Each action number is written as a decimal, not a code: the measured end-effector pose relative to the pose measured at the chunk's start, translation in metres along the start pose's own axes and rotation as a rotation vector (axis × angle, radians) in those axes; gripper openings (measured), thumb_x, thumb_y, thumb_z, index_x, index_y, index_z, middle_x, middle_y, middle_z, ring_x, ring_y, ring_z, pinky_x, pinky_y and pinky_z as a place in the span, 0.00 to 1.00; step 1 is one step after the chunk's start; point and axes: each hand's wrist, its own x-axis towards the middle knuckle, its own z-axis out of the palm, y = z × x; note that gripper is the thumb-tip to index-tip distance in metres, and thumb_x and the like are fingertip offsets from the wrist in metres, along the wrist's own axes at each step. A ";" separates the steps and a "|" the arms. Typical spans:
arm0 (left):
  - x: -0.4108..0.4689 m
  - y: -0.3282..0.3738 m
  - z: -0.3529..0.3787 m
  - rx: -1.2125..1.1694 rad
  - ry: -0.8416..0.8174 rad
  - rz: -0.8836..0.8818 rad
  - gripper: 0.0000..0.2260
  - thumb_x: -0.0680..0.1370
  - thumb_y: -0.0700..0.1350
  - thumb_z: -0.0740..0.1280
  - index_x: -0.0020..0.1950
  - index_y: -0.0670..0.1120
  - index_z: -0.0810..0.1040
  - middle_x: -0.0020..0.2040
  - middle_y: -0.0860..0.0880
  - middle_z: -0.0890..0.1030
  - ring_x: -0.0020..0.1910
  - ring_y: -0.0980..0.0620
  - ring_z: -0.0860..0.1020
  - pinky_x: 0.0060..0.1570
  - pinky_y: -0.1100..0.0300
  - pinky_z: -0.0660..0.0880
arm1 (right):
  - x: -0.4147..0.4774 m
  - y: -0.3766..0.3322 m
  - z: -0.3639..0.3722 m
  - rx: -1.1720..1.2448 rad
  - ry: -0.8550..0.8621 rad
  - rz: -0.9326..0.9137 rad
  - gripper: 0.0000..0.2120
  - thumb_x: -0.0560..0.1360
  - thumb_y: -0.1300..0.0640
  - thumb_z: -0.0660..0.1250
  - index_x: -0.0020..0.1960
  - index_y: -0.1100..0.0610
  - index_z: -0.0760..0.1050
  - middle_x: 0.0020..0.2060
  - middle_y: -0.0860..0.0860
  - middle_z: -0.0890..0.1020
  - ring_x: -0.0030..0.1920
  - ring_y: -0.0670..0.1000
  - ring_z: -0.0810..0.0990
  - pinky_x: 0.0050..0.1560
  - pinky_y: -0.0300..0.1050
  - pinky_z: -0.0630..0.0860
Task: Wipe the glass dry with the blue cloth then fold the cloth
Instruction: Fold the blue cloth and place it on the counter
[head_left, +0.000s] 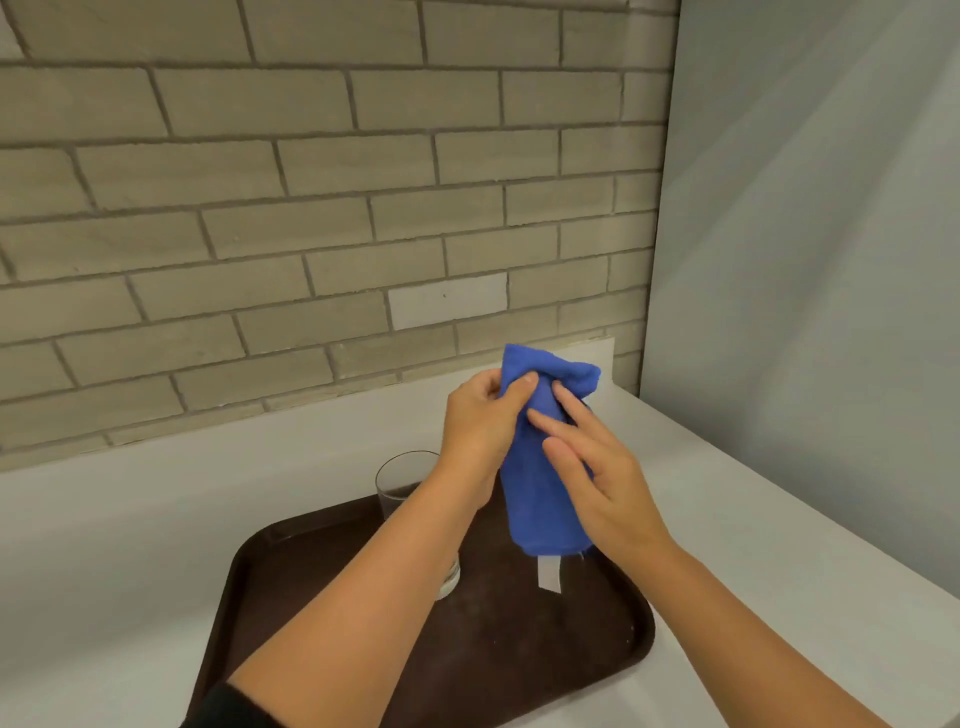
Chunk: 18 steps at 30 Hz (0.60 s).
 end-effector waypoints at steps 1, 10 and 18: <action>0.002 0.001 -0.001 0.018 0.000 0.011 0.05 0.74 0.45 0.66 0.48 0.46 0.79 0.51 0.44 0.82 0.51 0.46 0.80 0.55 0.50 0.76 | 0.004 0.001 -0.007 0.128 0.097 0.051 0.15 0.77 0.58 0.59 0.57 0.40 0.73 0.61 0.36 0.71 0.60 0.28 0.68 0.62 0.25 0.66; 0.019 0.014 -0.004 0.128 -0.160 0.101 0.11 0.76 0.45 0.63 0.56 0.46 0.79 0.57 0.44 0.82 0.57 0.48 0.79 0.56 0.55 0.74 | 0.062 0.021 -0.054 0.558 -0.105 0.492 0.20 0.71 0.54 0.68 0.63 0.51 0.71 0.54 0.47 0.81 0.57 0.47 0.79 0.59 0.48 0.75; 0.036 0.008 0.024 0.134 -0.306 0.049 0.08 0.77 0.43 0.60 0.53 0.47 0.76 0.56 0.45 0.80 0.58 0.46 0.78 0.59 0.49 0.73 | 0.082 0.040 -0.100 0.539 -0.158 0.471 0.05 0.72 0.60 0.65 0.42 0.53 0.79 0.33 0.45 0.85 0.36 0.45 0.83 0.34 0.38 0.80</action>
